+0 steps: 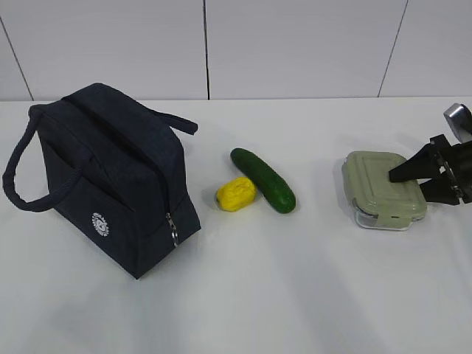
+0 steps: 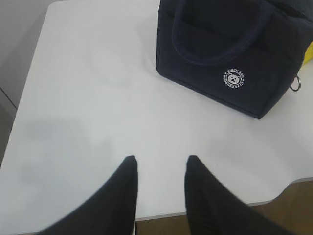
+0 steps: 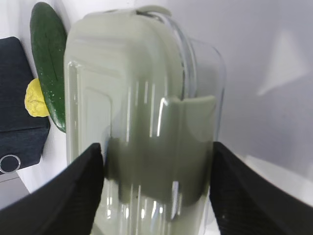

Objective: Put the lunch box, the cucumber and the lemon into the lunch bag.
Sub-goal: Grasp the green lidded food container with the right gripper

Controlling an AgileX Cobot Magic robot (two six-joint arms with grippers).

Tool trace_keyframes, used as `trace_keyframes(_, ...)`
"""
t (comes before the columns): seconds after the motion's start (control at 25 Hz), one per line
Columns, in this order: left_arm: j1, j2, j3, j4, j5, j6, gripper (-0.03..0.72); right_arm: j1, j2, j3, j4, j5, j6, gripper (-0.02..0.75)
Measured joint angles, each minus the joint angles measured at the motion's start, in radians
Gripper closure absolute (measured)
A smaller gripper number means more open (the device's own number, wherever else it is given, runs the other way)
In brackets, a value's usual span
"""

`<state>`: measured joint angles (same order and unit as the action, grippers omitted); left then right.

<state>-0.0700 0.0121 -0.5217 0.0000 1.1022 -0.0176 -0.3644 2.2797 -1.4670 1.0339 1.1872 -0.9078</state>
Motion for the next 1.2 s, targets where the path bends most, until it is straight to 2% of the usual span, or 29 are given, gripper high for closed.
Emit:
trace_keyframes(0.32, 0.000, 0.000, 0.000, 0.000, 0.000, 0.000, 0.452, 0.000, 0.000, 0.000, 0.002, 0.008, 0.005, 0.302)
trace_keyframes(1.2, 0.000, 0.000, 0.000, 0.000, 0.000, 0.000, 0.452, 0.000, 0.000, -0.002, 0.007, 0.009, 0.007, 0.337)
